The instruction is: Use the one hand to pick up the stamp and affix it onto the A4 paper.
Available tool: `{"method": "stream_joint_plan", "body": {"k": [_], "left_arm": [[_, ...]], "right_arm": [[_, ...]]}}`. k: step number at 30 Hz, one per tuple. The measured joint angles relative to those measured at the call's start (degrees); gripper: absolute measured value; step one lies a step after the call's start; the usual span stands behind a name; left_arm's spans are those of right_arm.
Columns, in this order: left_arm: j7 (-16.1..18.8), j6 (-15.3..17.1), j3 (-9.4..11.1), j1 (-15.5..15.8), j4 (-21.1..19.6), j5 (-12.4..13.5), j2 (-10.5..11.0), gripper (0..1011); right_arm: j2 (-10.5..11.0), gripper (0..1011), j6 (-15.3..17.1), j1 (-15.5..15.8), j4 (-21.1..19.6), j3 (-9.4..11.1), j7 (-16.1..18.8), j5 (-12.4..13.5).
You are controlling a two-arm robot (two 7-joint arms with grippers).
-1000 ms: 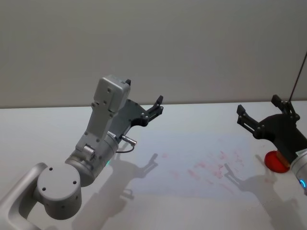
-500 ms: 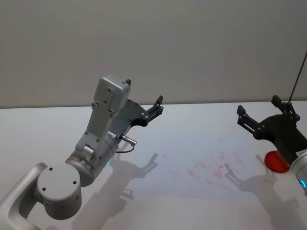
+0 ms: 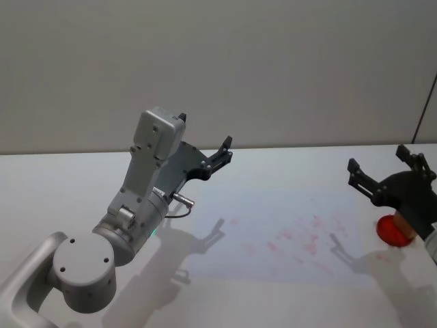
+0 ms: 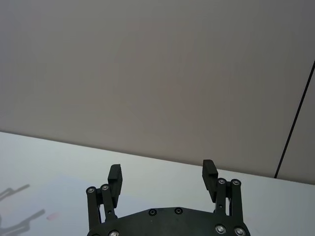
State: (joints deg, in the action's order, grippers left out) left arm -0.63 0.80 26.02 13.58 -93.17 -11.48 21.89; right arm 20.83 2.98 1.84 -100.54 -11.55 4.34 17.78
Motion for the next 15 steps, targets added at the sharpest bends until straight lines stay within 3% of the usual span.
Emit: {"method": "stream_joint_plan", "body": {"k": [15], "left_arm": [[0.0, 0.0, 0.0, 0.0, 0.0, 0.0, 0.0, 1001]], "right_arm": [[2.7, 1001, 2.4, 0.7, 2.8, 2.3, 2.0, 2.2]]}}
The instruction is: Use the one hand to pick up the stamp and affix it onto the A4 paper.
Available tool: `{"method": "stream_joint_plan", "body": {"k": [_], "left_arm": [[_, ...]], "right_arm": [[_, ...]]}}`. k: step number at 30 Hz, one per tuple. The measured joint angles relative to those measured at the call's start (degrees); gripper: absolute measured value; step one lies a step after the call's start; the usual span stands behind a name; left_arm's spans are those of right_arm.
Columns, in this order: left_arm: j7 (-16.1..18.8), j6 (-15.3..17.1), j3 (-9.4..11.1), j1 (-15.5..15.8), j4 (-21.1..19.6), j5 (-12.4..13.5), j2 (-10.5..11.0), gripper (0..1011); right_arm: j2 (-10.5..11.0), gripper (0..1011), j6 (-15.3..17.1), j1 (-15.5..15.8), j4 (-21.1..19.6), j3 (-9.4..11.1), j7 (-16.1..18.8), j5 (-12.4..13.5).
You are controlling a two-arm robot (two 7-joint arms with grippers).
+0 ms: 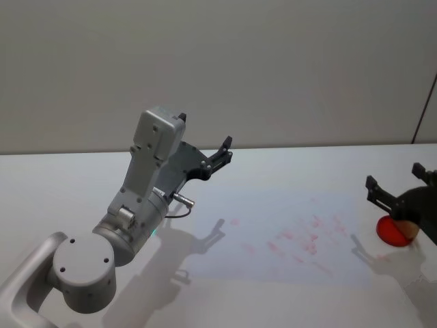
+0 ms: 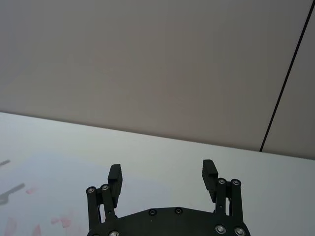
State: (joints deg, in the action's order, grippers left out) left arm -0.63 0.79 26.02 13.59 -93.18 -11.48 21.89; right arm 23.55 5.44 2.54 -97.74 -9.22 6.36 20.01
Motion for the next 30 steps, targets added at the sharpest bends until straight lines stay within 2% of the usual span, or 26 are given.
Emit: {"method": "stream_joint_plan", "body": {"k": [13, 30], "left_arm": [[0.0, 0.0, 0.0, 0.0, 0.0, 0.0, 0.0, 1001], [0.0, 0.0, 0.0, 0.0, 0.0, 0.0, 0.0, 1001]], "right_arm": [[1.6, 1001, 2.2, -0.2, 4.3, 1.3, 2.4, 0.5], [1.8, 1001, 4.1, -2.9, 10.5, 2.0, 4.8, 1.1]]}}
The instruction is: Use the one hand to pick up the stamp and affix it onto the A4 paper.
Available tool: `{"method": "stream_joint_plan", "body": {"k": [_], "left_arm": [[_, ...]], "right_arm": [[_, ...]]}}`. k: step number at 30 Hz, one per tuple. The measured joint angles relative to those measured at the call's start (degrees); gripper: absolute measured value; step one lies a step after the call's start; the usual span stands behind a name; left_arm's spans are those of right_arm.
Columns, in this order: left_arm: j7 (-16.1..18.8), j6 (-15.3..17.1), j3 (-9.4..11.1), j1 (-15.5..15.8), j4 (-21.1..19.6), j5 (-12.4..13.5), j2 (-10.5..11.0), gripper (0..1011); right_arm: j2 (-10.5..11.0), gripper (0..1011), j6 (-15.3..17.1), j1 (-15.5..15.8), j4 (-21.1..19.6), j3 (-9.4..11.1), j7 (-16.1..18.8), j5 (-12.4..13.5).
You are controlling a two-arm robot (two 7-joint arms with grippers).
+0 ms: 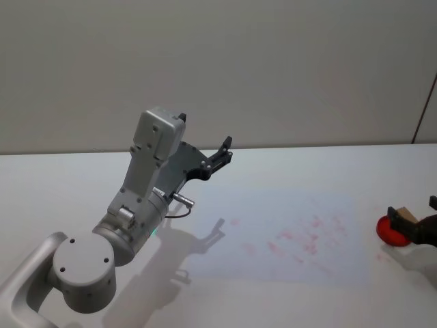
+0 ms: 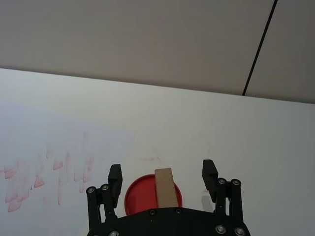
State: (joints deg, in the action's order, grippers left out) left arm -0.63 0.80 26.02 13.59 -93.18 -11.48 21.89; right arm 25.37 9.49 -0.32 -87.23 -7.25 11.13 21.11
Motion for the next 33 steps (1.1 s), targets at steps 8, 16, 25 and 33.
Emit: {"method": "stream_joint_plan", "body": {"k": [8, 16, 25, 33], "left_arm": [[0.0, 0.0, 0.0, 0.0, 0.0, 0.0, 0.0, 1001], [0.0, 0.0, 0.0, 0.0, 0.0, 0.0, 0.0, 1001], [0.0, 0.0, 0.0, 0.0, 0.0, 0.0, 0.0, 1001], [0.0, 0.0, 0.0, 0.0, 0.0, 0.0, 0.0, 1001]], "right_arm": [[-0.5, 1001, 2.2, -1.9, 3.0, -0.4, 1.7, -0.1], [-1.2, 1001, 3.8, -3.6, 5.5, -0.8, 2.7, -0.7], [-1.9, 831, 4.4, -5.1, 7.8, -1.2, 2.9, -0.9], [-2.3, 596, 4.3, -5.7, 8.8, -1.4, 2.8, -1.0]]}}
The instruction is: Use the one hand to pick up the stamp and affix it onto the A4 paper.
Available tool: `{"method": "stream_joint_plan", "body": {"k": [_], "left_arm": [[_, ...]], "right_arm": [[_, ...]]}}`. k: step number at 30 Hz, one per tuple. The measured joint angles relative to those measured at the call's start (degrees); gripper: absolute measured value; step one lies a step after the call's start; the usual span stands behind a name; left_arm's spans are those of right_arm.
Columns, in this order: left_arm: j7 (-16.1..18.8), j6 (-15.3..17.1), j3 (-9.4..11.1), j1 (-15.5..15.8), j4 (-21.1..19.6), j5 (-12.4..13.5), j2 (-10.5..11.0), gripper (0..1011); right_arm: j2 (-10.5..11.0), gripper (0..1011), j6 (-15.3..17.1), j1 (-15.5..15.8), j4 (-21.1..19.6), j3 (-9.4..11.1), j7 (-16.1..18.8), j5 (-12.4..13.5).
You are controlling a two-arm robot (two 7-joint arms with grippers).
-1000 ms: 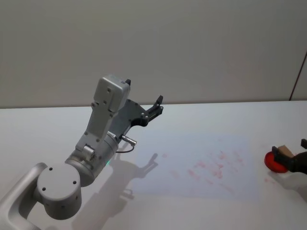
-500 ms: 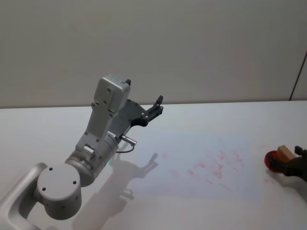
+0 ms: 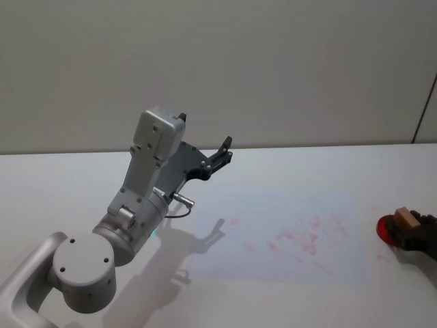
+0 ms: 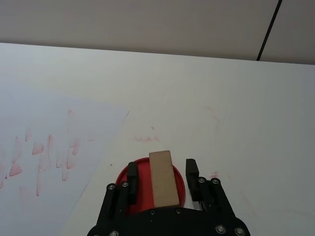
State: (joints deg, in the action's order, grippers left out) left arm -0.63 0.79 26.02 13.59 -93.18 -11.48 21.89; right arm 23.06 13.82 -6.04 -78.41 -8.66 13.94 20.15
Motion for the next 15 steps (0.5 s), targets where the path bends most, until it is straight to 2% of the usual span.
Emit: {"method": "stream_joint_plan", "body": {"k": [3, 4, 6, 9, 12, 15], "left_arm": [[0.0, 0.0, 0.0, 0.0, 0.0, 0.0, 0.0, 1001], [0.0, 0.0, 0.0, 0.0, 0.0, 0.0, 0.0, 1001], [0.0, 0.0, 0.0, 0.0, 0.0, 0.0, 0.0, 1001], [0.0, 0.0, 0.0, 0.0, 0.0, 0.0, 0.0, 1001], [0.0, 0.0, 0.0, 0.0, 0.0, 0.0, 0.0, 1001], [0.0, 0.0, 0.0, 0.0, 0.0, 0.0, 0.0, 1001]], "right_arm": [[-0.1, 501, -0.1, -0.2, 0.2, -0.1, 0.0, -0.1], [-0.2, 501, -0.1, -0.2, 0.3, -0.1, 0.0, -0.1], [-0.2, 395, -0.2, -0.3, 0.4, -0.2, 0.0, -0.2], [-0.3, 335, -0.3, -0.3, 0.5, -0.2, 0.0, -0.2], [-0.4, 229, -0.4, -0.3, 0.6, -0.3, 0.0, -0.3], [-0.4, 219, -0.5, -0.3, 0.6, -0.3, 0.0, -0.3]]}}
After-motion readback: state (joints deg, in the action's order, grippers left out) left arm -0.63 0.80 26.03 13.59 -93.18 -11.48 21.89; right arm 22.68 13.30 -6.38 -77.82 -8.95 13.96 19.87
